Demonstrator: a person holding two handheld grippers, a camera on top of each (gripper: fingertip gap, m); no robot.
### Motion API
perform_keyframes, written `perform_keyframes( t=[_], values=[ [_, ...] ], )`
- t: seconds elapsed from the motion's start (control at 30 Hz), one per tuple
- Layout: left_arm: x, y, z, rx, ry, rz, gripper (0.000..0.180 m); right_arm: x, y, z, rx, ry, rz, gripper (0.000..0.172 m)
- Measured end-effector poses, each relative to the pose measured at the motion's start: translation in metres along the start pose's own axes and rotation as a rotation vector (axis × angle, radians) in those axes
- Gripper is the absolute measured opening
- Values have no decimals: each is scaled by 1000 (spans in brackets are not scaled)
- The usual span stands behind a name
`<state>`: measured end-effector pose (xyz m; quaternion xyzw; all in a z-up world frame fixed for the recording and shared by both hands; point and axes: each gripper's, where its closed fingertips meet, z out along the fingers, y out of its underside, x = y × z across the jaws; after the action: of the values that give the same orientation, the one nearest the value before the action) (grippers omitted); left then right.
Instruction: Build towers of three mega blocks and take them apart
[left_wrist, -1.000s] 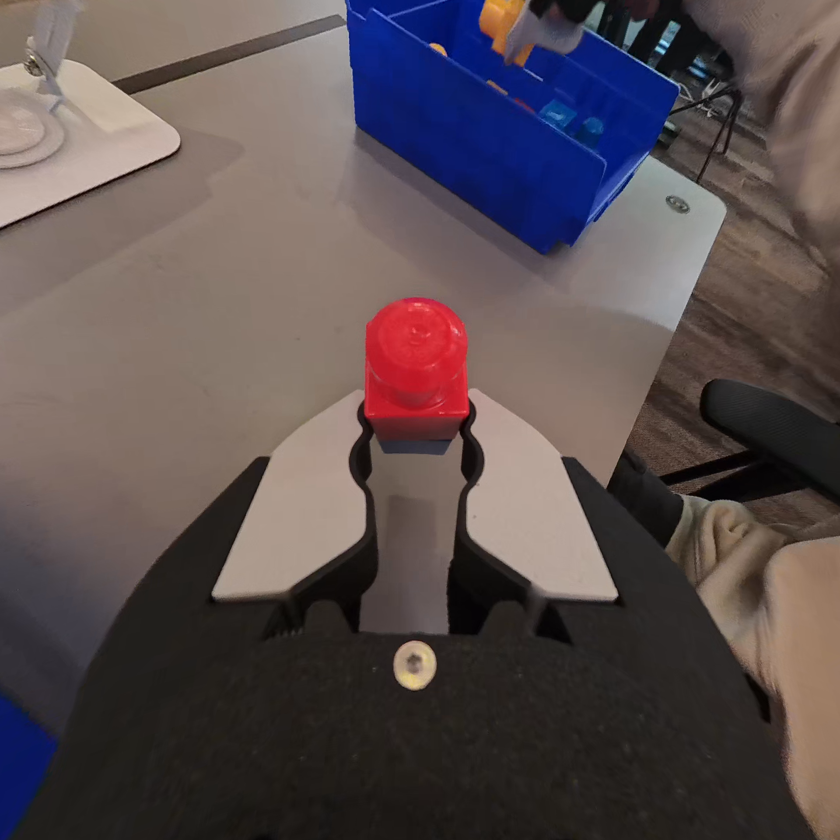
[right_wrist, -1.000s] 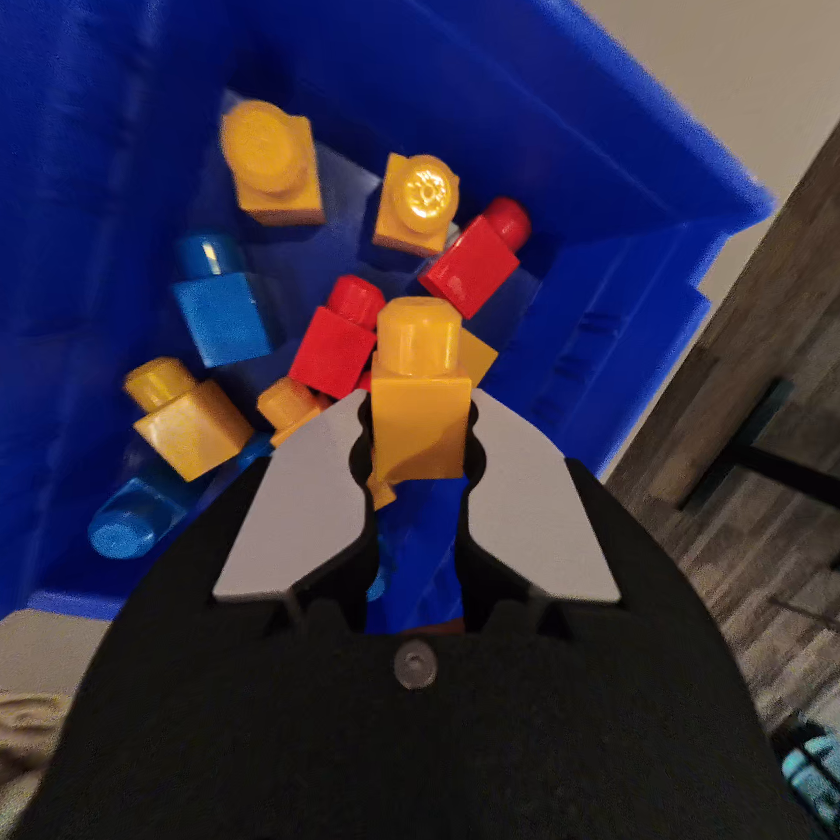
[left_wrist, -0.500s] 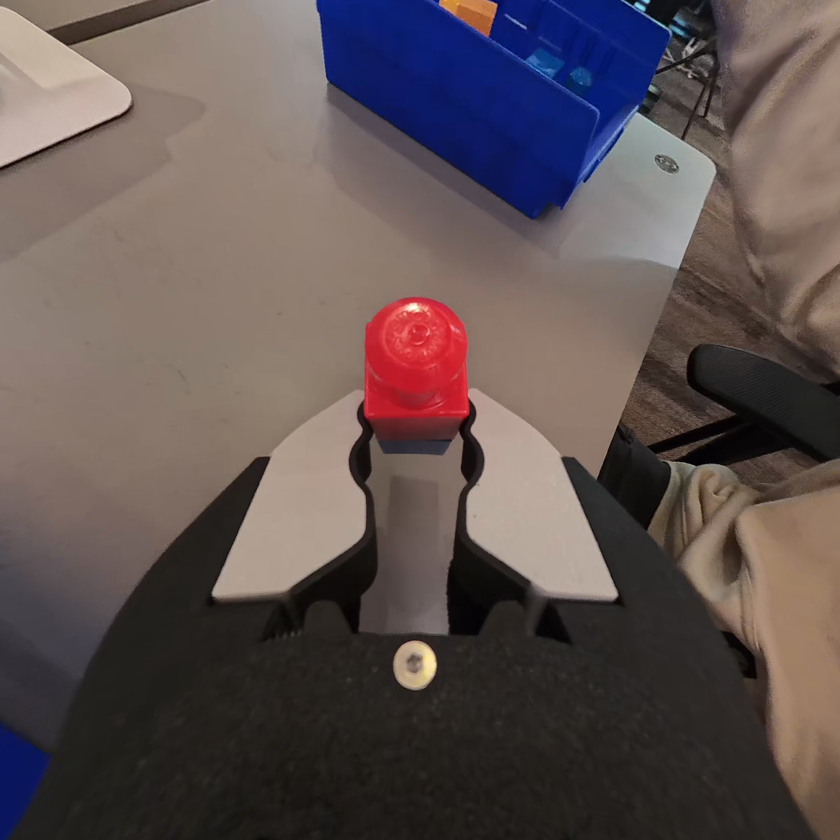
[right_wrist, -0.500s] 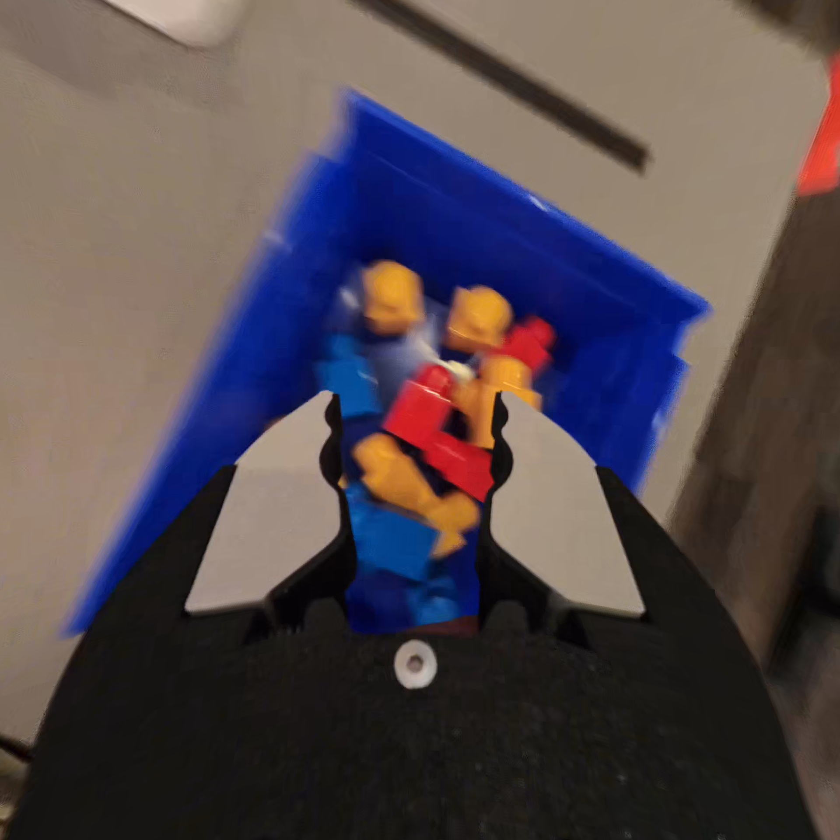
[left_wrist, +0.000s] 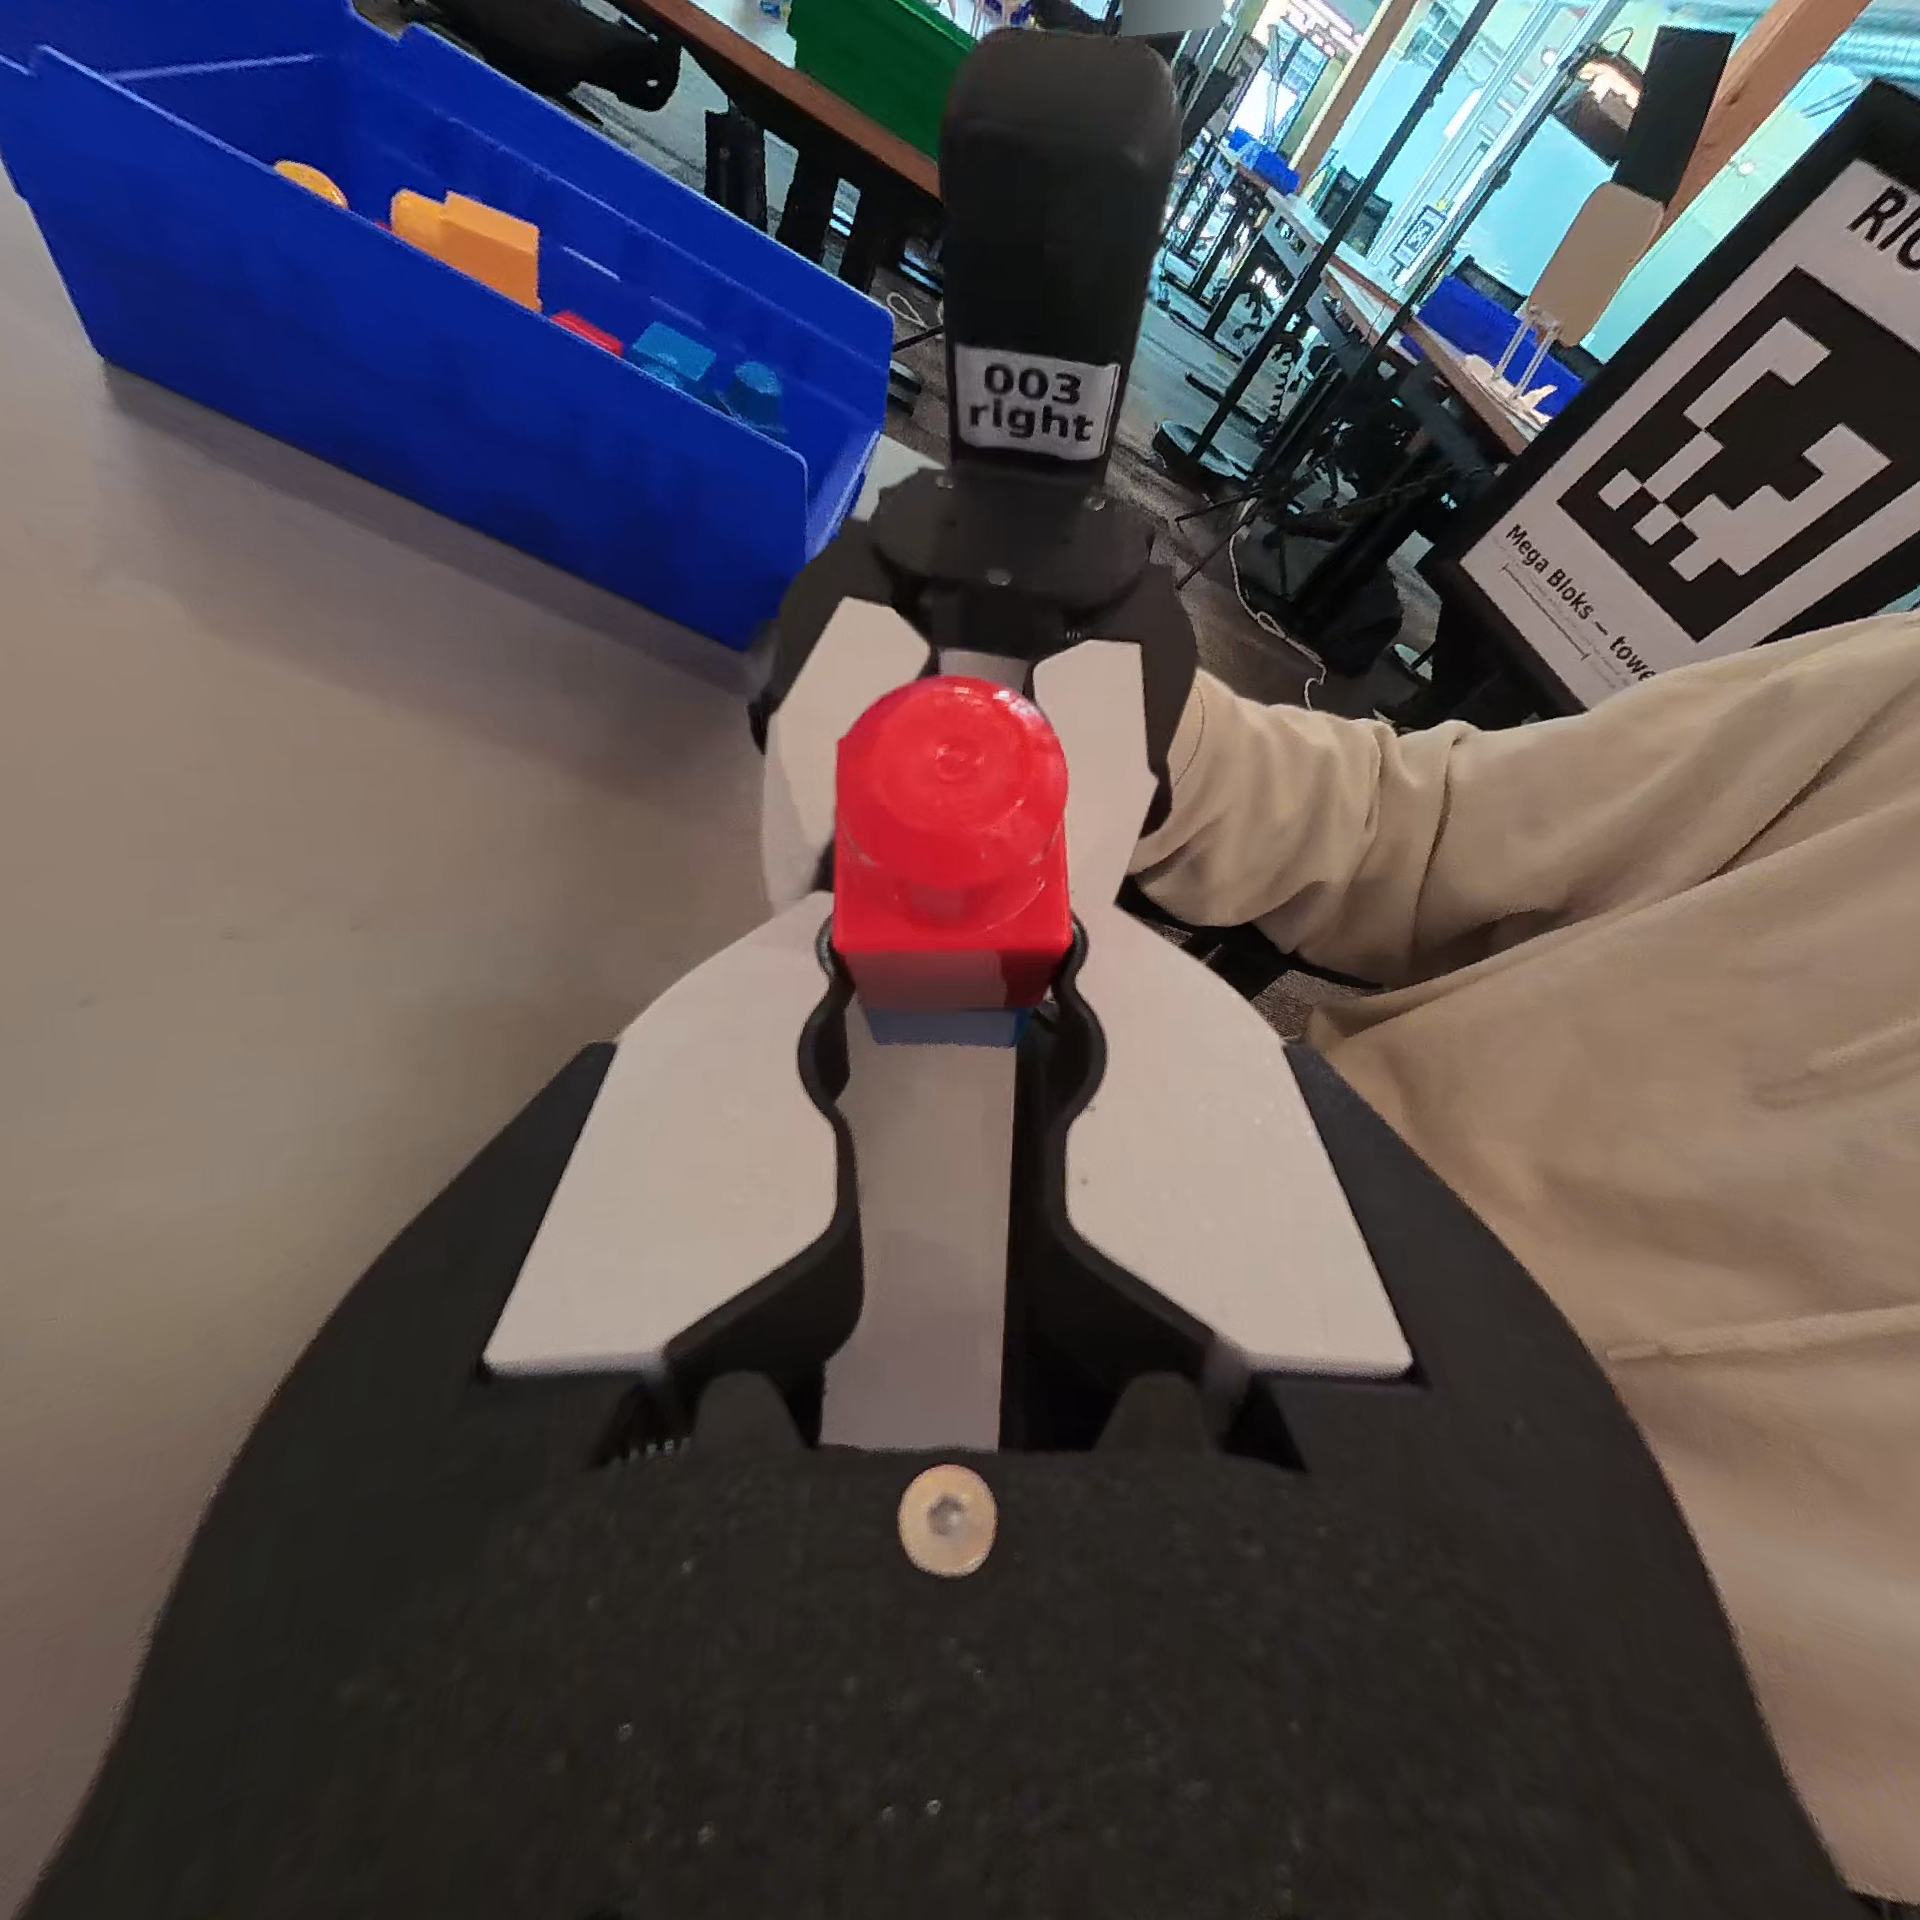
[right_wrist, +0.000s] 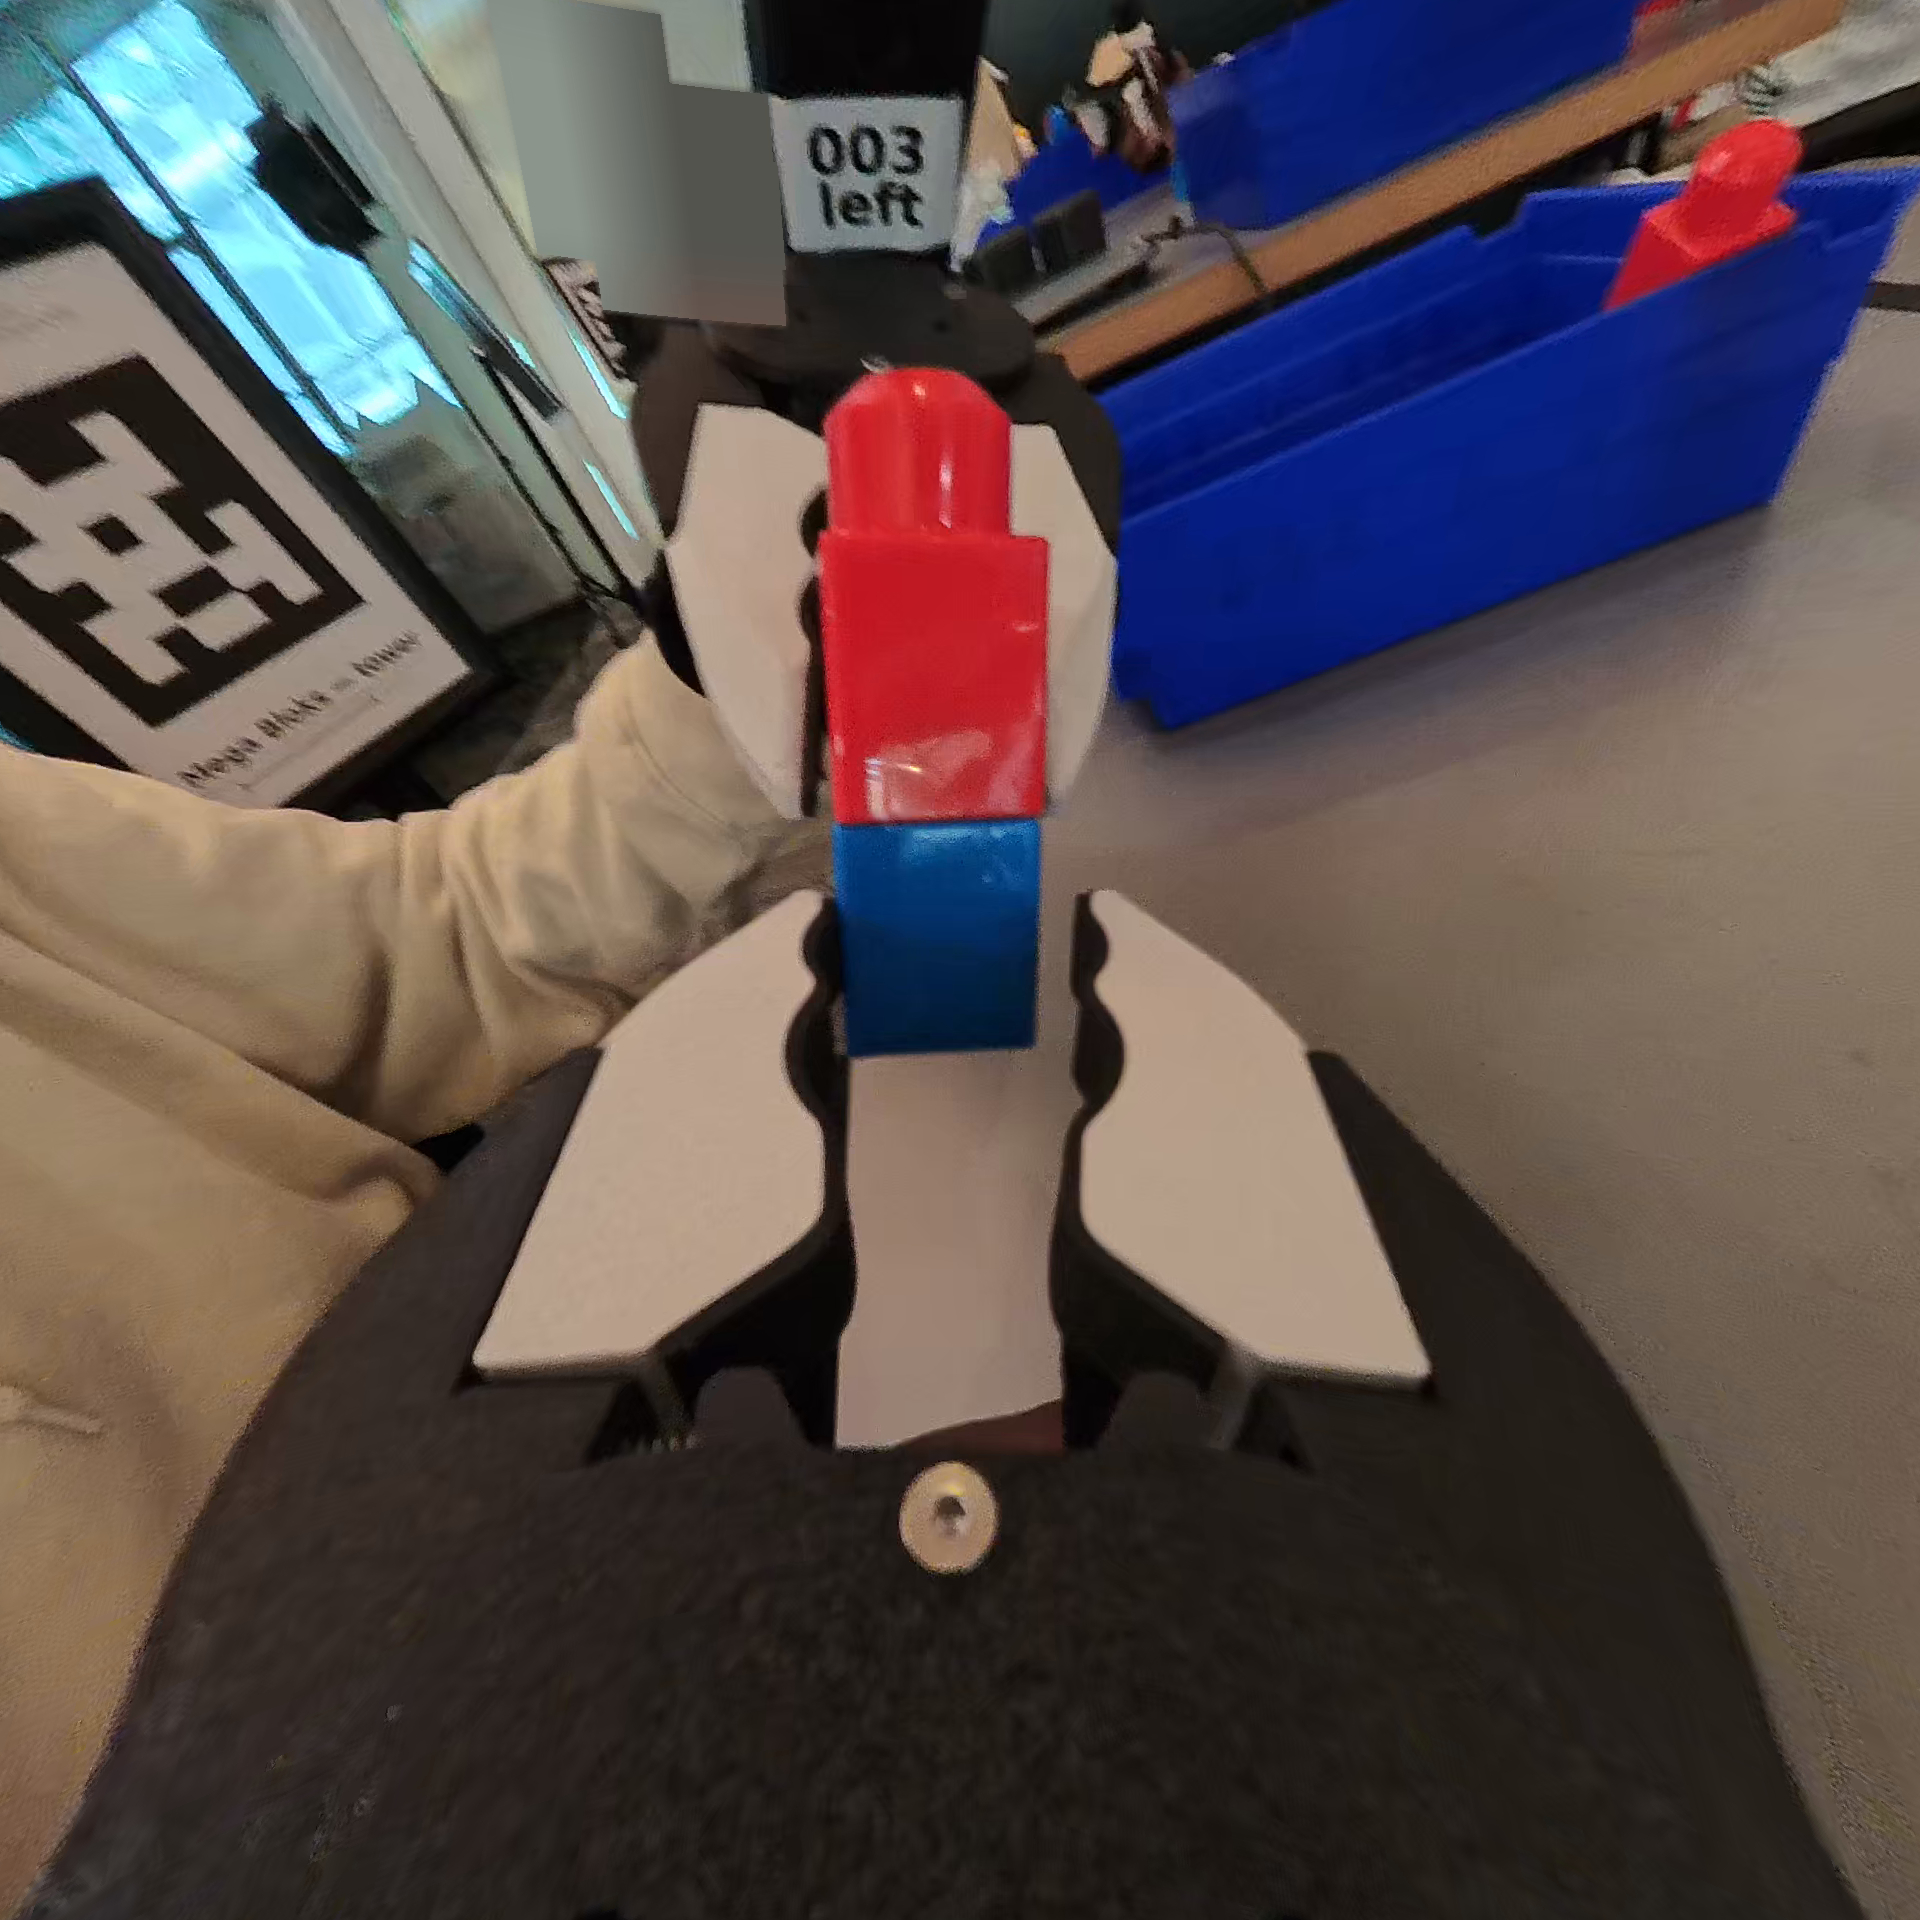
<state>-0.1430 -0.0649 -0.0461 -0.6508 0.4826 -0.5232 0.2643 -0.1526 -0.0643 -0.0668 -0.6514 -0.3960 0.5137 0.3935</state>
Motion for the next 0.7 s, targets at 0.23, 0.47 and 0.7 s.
perform_keyframes(
  t=[0.23,0.47,0.7],
  values=[
    [-1,7,7,-6,0,-3,36,-4,13,3,-23,-17,8,37],
    [7,-48,-62,257,-32,2,36,1,44,-21,-129,45,37,37],
    [-19,-8,-56,-16,-361,93,36,33,-14,-142,-84,463,-11,37]
  ],
)
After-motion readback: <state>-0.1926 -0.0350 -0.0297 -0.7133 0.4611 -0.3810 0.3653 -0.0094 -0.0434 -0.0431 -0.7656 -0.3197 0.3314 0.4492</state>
